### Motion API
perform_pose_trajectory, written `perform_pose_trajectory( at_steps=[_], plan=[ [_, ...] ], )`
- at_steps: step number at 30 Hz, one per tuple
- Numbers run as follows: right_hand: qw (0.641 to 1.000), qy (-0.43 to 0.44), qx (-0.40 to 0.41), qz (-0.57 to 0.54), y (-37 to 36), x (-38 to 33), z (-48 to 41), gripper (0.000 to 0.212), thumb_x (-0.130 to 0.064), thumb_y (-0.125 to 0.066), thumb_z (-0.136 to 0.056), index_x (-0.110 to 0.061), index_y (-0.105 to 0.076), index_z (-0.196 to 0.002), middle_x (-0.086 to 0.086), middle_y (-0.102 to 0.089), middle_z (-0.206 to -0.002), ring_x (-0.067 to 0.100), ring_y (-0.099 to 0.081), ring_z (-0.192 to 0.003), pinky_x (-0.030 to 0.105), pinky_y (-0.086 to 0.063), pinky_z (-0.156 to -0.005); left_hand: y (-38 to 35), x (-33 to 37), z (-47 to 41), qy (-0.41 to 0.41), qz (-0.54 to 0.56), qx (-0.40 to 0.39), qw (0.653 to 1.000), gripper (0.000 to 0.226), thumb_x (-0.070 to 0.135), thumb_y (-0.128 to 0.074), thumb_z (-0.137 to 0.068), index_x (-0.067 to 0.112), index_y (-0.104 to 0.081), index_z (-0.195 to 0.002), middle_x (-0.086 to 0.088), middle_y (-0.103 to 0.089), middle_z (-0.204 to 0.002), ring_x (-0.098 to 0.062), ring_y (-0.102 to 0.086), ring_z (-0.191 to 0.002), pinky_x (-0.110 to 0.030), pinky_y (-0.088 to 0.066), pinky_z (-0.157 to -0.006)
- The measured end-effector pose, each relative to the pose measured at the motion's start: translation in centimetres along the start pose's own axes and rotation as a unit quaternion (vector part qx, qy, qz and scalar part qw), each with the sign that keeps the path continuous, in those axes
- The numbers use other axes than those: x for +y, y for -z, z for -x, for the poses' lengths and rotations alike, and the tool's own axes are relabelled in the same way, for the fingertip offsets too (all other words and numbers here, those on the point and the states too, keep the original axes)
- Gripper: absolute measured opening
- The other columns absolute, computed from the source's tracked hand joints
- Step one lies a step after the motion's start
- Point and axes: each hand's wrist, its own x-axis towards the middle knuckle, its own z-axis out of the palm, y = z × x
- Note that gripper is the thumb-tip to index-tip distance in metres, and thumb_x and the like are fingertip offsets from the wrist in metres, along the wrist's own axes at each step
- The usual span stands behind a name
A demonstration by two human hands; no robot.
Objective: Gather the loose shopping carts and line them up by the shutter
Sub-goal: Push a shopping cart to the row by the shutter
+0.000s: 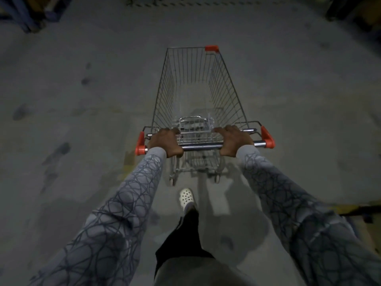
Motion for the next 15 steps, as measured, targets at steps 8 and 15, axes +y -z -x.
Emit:
perform_pose_trajectory(
  at_steps=[8, 15],
  plan=[
    [0.999, -0.040, 0.010, -0.008, 8.7, 3.3, -17.5, 0.093, -0.038, -0.069, -0.066, -0.040, -0.032, -0.151, 0.003, -0.048, -0.144, 0.028, -0.044, -0.135, 0.050, -0.045, -0.105, 7.3, 1.2, -20.9, -0.022, -0.001, -0.012, 1.000, 0.093, 0.042, -0.079, -0.047, 0.035, -0.052, -0.136, -0.006, -0.062, -0.122, -0.030, -0.061, -0.112, -0.041, -0.051, -0.087],
    [0.998, -0.038, 0.055, -0.007, 13.7, 6.6, -31.2, 0.089, -0.042, -0.060, -0.064, -0.037, -0.039, -0.150, 0.006, -0.054, -0.131, 0.032, -0.051, -0.124, 0.050, -0.051, -0.096, 12.4, 1.9, -36.2, -0.026, 0.007, -0.024, 0.999, 0.089, 0.038, -0.076, -0.052, 0.036, -0.048, -0.137, -0.004, -0.056, -0.129, -0.027, -0.056, -0.121, -0.038, -0.048, -0.091]
  ],
)
